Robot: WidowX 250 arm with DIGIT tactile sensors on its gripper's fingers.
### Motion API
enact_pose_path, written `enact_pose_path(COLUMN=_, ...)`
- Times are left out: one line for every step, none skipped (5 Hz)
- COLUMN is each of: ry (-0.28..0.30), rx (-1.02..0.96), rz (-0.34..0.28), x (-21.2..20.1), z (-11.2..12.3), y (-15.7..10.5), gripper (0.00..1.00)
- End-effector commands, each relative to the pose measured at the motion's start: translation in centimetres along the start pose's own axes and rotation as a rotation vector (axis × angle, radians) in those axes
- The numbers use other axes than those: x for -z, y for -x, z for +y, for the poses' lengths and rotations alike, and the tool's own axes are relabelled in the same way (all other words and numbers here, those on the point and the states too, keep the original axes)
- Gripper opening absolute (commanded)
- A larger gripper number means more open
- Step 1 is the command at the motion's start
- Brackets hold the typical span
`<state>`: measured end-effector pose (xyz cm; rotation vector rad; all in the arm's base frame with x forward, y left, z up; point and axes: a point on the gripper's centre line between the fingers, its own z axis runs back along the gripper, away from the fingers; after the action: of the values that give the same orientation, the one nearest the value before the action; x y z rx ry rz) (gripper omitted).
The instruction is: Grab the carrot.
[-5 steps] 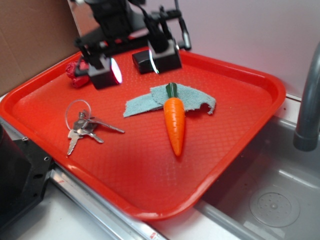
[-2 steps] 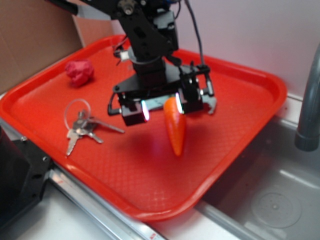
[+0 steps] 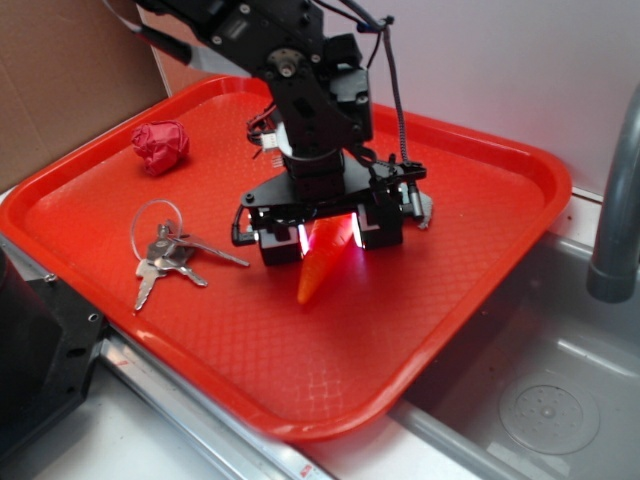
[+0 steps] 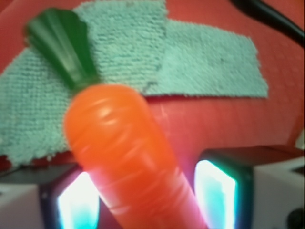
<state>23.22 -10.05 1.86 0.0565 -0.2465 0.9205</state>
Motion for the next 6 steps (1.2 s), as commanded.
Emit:
enact_pose_path(ry=0.046, rx=-0.001, rz=0.014, x=-1.6, z=0.0, y=-1.3, gripper=0.00)
enact_pose_path(ry=0.086, rx=0.072, rz=0.031, x=-4.5, z=0.3, y=-2.2, gripper=0.00)
enact_pose_path(ry=0.116, rx=0.170, rz=0.097, x=-8.5, z=0.9, y=-4.1, gripper=0.00)
enact_pose_path(ry=0.137, rx=0.273, rz=0.136, x=-11.6, z=2.0, y=-5.8, gripper=0.00)
enact_pose_path(ry=0.119, rx=0.453, rz=0.224, x=-14.1, z=3.2, y=-7.1, gripper=0.00)
enact_pose_path(ry=0.125, rx=0.483, rz=0.265, x=-15.7, z=4.6, y=-8.2, gripper=0.00)
